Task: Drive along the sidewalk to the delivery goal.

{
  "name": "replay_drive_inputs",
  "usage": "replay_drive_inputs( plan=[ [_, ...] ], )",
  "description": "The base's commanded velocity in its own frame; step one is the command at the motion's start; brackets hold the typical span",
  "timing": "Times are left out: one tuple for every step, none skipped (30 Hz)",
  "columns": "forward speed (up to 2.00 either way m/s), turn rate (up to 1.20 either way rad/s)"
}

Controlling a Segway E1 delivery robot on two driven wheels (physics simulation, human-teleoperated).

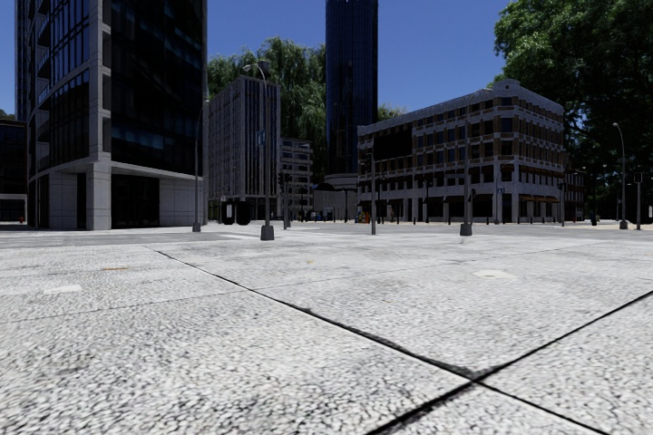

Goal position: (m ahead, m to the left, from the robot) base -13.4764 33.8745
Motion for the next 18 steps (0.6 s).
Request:
replay_drive_inputs(
  plan=[
    [0.0, 0.0],
    [0.0, 0.0],
    [0.0, 0.0],
    [0.0, 0.0],
    [0.0, 0.0],
    [0.0, 0.0],
    [0.0, 0.0],
    [0.0, 0.0],
    [0.0, 0.0],
    [0.0, 0.0],
    [0.0, 0.0],
    [0.0, 0.0],
    [0.0, 0.0],
    [0.0, 0.0],
    [0.0, 0.0],
    [0.0, 0.0],
    [0.0, 0.0],
    [0.0, 0.0]
  ],
)
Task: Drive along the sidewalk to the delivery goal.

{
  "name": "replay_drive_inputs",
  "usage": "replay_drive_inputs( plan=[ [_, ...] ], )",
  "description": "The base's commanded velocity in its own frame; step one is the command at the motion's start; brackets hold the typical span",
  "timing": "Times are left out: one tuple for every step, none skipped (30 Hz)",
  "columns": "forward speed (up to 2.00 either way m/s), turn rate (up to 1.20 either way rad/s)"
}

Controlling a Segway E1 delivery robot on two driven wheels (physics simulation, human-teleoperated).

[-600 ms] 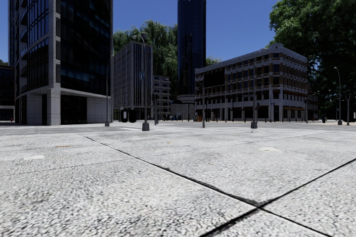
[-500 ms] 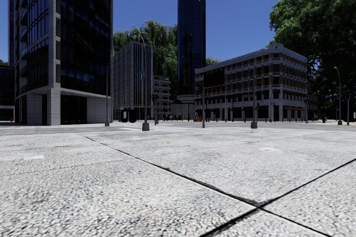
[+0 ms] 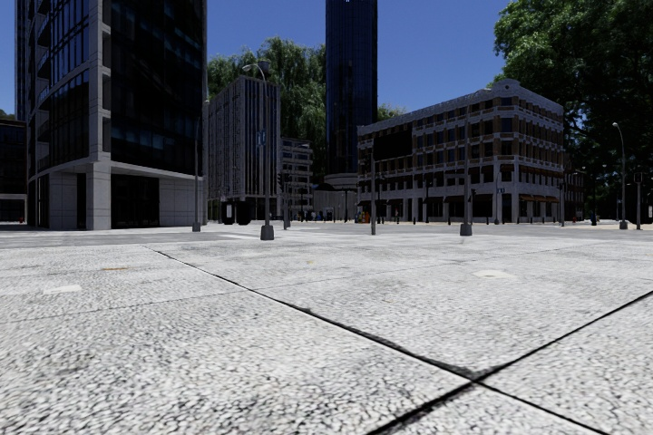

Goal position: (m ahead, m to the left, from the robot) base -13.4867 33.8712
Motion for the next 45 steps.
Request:
replay_drive_inputs(
  plan=[
    [0.0, 0.0],
    [0.0, 0.0],
    [0.0, 0.0],
    [0.0, 0.0],
    [0.0, 0.0],
    [0.0, 0.0],
    [0.0, 0.0],
    [0.0, 0.0],
    [0.0, 0.0],
    [0.0, 0.0],
    [0.0, 0.0],
    [0.0, 0.0],
    [2.0, 0.01],
    [2.0, 0.41],
    [2.0, 0.41],
    [2.0, 0.48],
    [2.0, 0.56],
    [2.0, 0.58],
    [2.0, 0.58],
    [2.0, 0.59],
    [2.0, 0.59],
    [2.0, 0.59],
    [2.0, 0.57],
    [2.0, 0.57],
    [2.0, 0.56],
    [2.0, 0.56],
    [2.0, 0.56],
    [2.0, 0.56],
    [2.0, 0.55],
    [2.0, 0.55],
    [2.0, 0.55],
    [2.0, 0.55],
    [2.0, 0.55],
    [2.0, 0.55],
    [2.0, 0.55],
    [2.0, 0.55],
    [2.0, 0.55],
    [2.0, 0.55],
    [2.0, 0.55],
    [2.0, 0.55],
    [2.0, 0.55],
    [2.0, 0.55],
    [2.0, 0.55],
    [2.0, 0.54],
    [2.0, 0.54]
  ],
)
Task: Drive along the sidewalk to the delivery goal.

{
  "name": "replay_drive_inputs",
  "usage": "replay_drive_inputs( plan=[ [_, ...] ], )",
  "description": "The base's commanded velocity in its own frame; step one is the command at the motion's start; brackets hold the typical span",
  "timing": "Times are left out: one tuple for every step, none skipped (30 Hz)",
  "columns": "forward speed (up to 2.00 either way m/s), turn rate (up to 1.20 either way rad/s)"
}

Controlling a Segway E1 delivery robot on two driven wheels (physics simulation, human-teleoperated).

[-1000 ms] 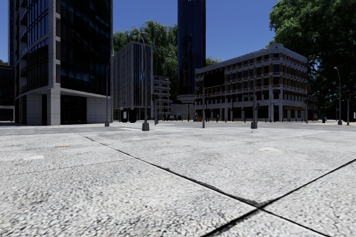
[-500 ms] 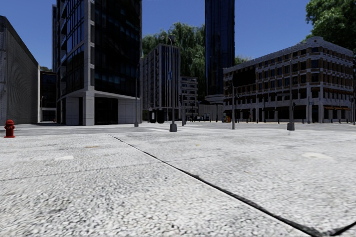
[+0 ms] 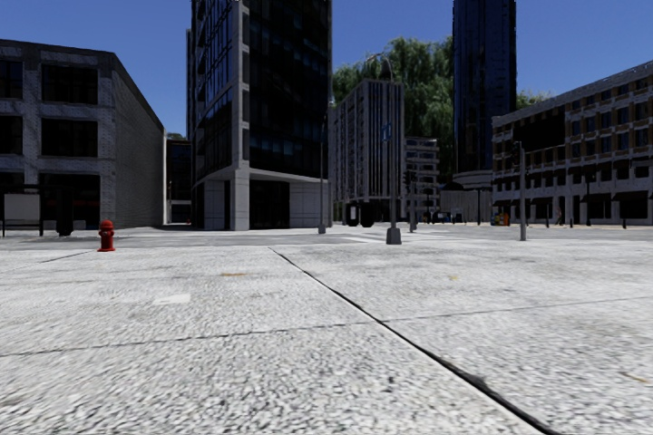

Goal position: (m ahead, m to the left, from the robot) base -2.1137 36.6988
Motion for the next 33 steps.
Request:
replay_drive_inputs(
  plan=[
    [2.0, 0.53],
    [2.0, 0.53],
    [2.0, 0.51],
    [2.0, 0.51],
    [2.0, 0.5],
    [2.0, 0.5],
    [2.0, 0.5],
    [2.0, 0.5],
    [2.0, 0.5],
    [2.0, 0.5],
    [2.0, 0.5],
    [2.0, 0.5],
    [2.0, 0.5],
    [2.0, 0.5],
    [2.0, 0.5],
    [2.0, 0.5],
    [2.0, 0.5],
    [2.0, 0.5],
    [2.0, 0.51],
    [2.0, 0.56],
    [2.0, 0.56],
    [2.0, 0.57],
    [2.0, 0.57],
    [2.0, 0.57],
    [2.0, 0.57],
    [2.0, 0.57],
    [2.0, 0.57],
    [2.0, 0.57],
    [2.0, 0.57],
    [2.0, 0.57],
    [2.0, 0.57],
    [2.0, 0.57],
    [2.0, 0.57]
  ],
)
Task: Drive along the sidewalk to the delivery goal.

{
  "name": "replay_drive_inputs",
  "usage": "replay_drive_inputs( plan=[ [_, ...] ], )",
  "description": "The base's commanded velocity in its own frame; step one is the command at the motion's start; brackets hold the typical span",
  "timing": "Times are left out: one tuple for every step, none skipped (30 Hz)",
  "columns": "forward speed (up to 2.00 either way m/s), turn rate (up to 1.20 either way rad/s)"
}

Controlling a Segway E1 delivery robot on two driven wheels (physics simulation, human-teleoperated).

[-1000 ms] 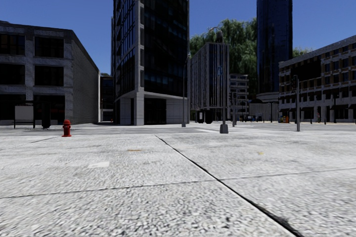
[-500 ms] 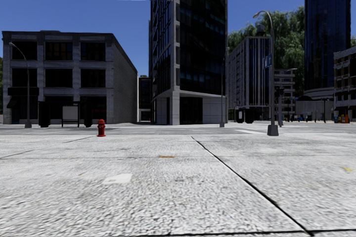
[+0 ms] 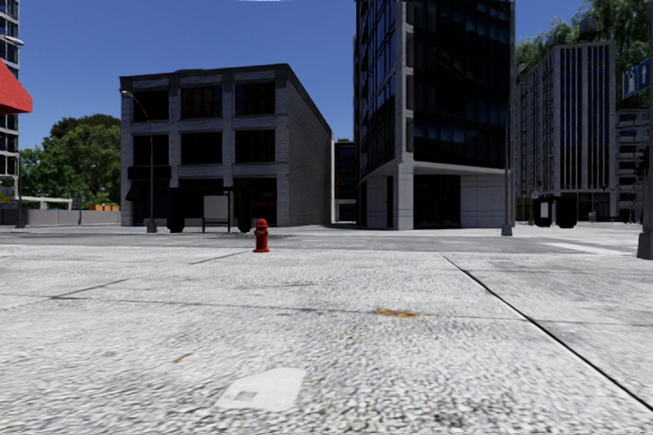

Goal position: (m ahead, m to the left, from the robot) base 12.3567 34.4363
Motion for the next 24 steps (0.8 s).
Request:
replay_drive_inputs(
  plan=[
    [2.0, 0.57],
    [2.0, 0.57],
    [2.0, 0.57],
    [2.0, 0.57],
    [2.0, 0.57],
    [2.0, 0.57],
    [2.0, 0.57],
    [2.0, 0.57],
    [2.0, 0.57],
    [2.0, 0.57],
    [2.0, 0.57],
    [2.0, 0.56],
    [2.0, 0.56],
    [2.0, 0.56],
    [2.0, 0.56],
    [2.0, 0.56],
    [2.0, 0.56],
    [2.0, 0.56],
    [2.0, 0.55],
    [2.0, 0.52],
    [2.0, 0.52],
    [2.0, 0.5],
    [2.0, 0.49],
    [2.0, 0.49]
  ],
)
